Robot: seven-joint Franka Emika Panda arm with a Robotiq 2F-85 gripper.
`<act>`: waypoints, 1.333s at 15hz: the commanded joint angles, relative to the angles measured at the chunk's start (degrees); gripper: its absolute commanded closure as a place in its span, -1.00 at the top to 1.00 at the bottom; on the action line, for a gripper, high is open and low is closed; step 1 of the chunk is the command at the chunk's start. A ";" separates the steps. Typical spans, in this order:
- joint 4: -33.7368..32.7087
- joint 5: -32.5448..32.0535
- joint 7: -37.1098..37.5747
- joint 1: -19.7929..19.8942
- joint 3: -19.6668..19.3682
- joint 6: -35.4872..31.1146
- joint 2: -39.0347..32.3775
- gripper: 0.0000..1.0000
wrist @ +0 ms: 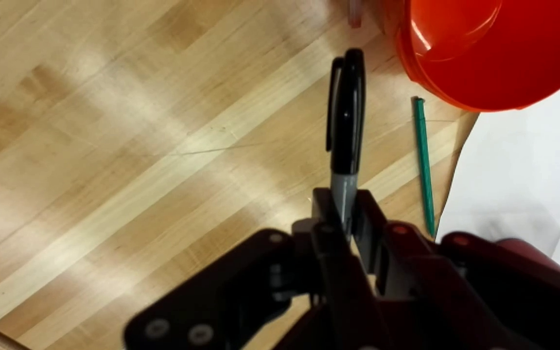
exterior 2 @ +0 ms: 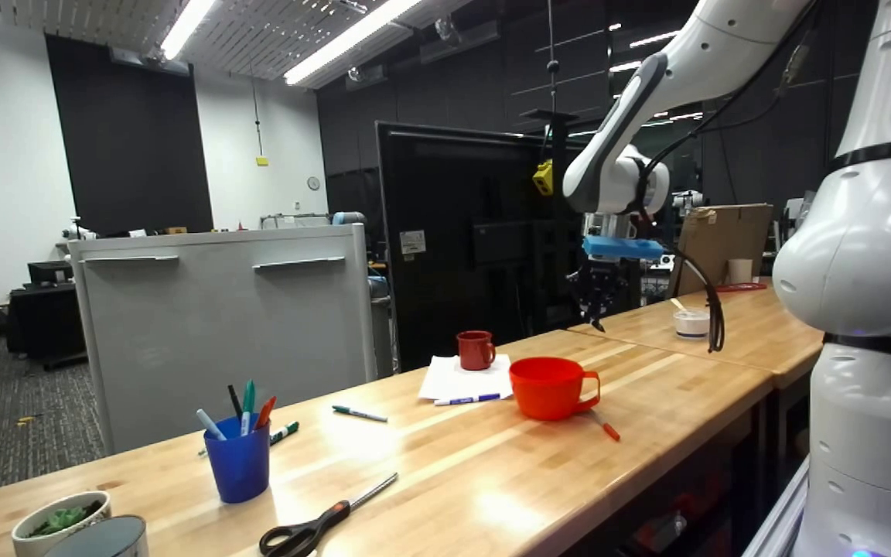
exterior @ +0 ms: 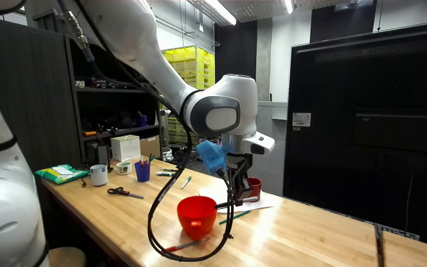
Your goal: Pick the black marker and move it to the right of the red mug
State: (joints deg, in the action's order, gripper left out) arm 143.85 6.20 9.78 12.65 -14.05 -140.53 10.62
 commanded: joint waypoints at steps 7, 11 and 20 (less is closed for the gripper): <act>-5.87 1.83 -1.26 0.34 0.01 -0.03 -11.88 -0.93; -9.36 1.49 -0.57 0.55 0.05 -0.71 -18.30 -0.93; -16.78 4.43 -1.15 2.02 0.58 0.49 -30.18 -0.93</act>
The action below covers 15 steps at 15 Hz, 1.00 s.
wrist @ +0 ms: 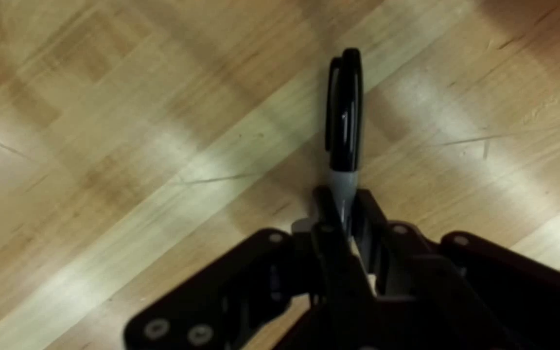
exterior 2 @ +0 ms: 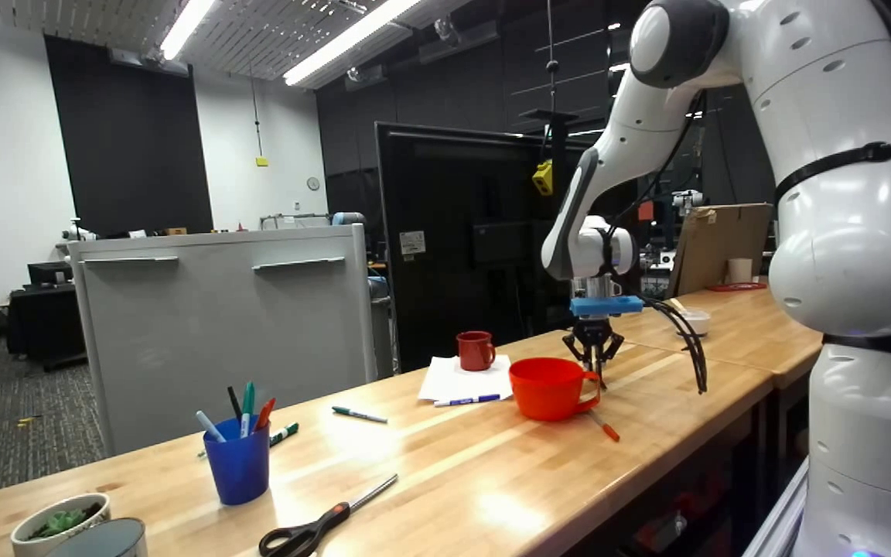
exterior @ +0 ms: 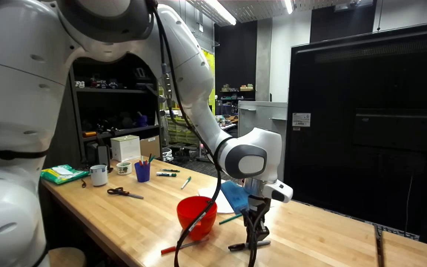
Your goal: Pick the black marker and move it to the right of the red mug
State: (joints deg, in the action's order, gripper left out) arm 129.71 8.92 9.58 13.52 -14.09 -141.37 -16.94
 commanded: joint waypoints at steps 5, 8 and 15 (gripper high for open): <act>-4.09 0.79 -0.53 0.73 0.47 3.02 -2.01 0.11; -4.33 -0.22 -0.01 0.06 0.47 3.34 -1.18 0.51; -4.11 -5.71 2.01 -2.02 -0.51 3.19 2.59 1.00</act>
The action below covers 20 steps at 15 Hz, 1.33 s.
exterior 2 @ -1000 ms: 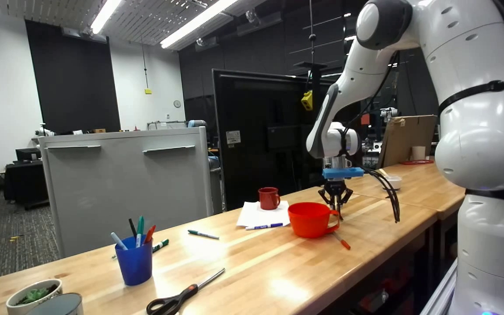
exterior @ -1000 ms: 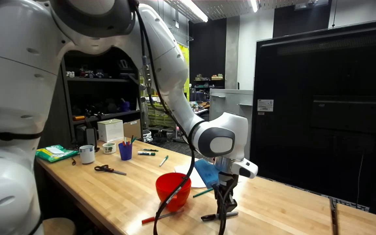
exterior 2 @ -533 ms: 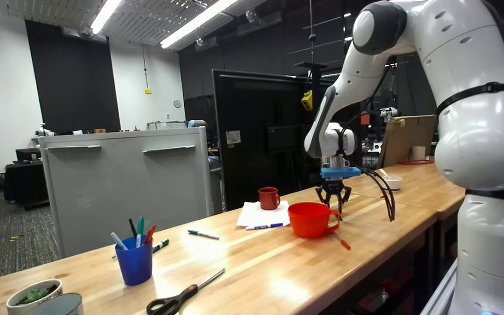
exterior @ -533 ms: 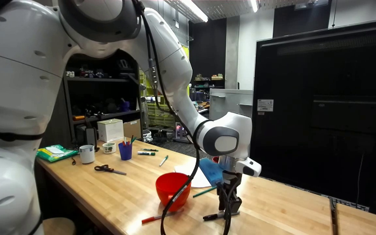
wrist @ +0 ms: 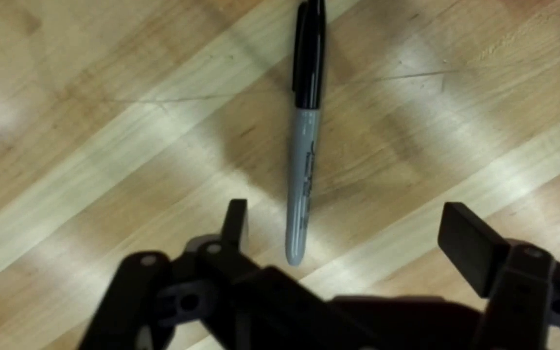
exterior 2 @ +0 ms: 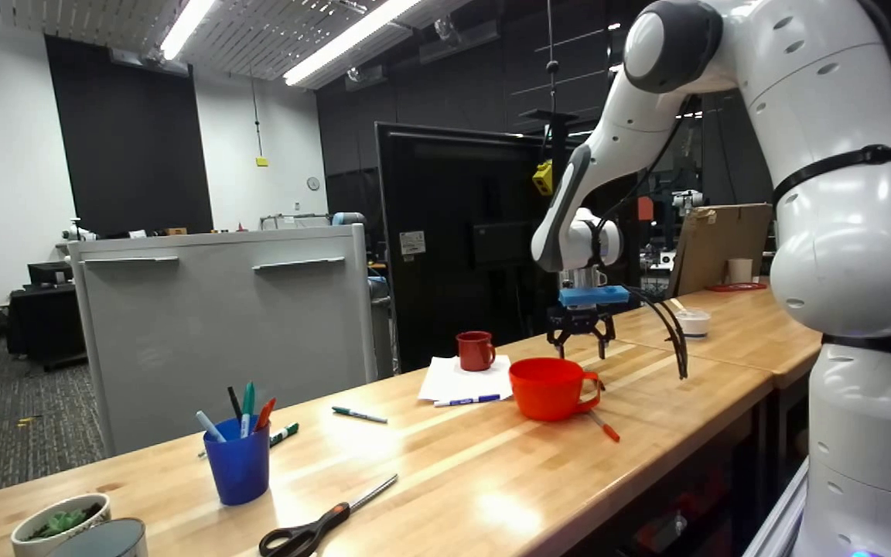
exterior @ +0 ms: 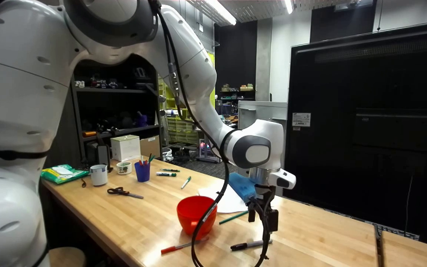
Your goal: Pick the black marker and move it to the right of the red mug
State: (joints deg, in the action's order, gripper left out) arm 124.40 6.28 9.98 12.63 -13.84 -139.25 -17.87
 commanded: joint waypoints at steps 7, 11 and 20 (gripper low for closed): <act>4.63 -9.98 1.03 -3.12 0.48 1.68 12.84 1.00; 6.83 -10.28 -1.91 -4.32 2.73 4.73 19.48 1.00; 11.99 -11.67 -2.54 -8.42 10.98 14.27 36.98 1.00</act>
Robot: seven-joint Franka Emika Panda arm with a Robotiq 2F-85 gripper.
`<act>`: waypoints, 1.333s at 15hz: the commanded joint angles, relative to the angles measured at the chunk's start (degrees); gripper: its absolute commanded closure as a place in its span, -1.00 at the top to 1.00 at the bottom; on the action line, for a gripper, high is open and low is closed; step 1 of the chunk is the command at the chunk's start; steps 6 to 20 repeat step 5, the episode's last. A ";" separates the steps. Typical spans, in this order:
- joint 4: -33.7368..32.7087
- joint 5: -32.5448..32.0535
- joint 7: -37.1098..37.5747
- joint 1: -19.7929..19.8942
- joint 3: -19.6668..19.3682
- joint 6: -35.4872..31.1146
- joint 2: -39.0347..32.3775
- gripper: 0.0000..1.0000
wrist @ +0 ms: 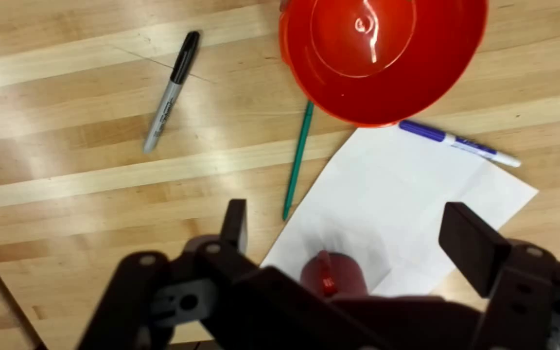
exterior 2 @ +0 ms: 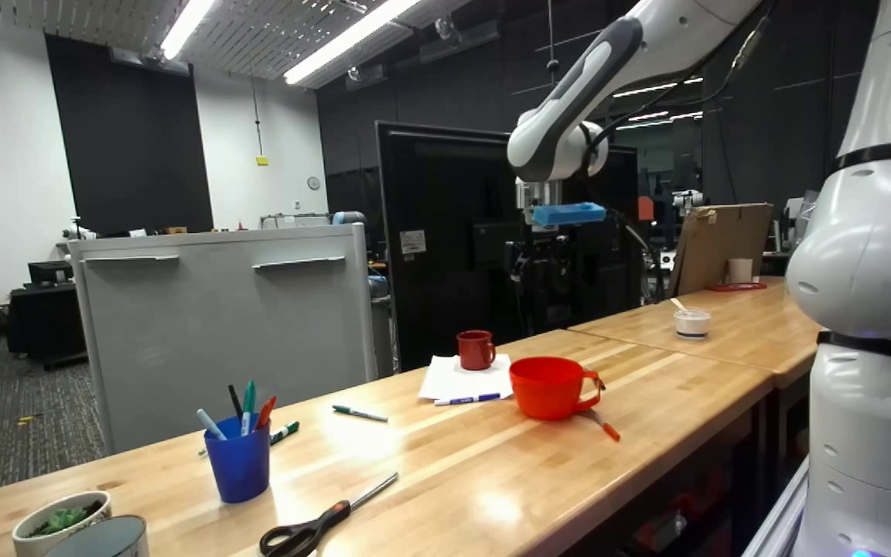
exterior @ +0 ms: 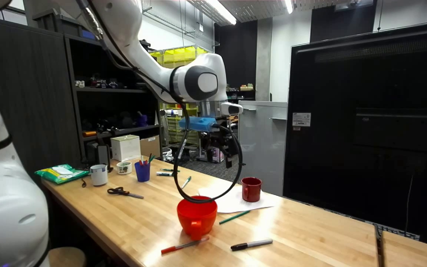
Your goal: Pick the black marker and move it to the right of the red mug
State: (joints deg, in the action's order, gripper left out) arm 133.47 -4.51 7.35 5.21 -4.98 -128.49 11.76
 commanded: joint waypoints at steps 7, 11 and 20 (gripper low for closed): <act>0.70 0.22 1.31 -1.45 3.97 7.96 8.42 1.00; 0.70 0.22 1.31 -1.45 3.97 7.96 8.42 1.00; 0.70 0.22 1.31 -1.45 3.97 7.96 8.42 1.00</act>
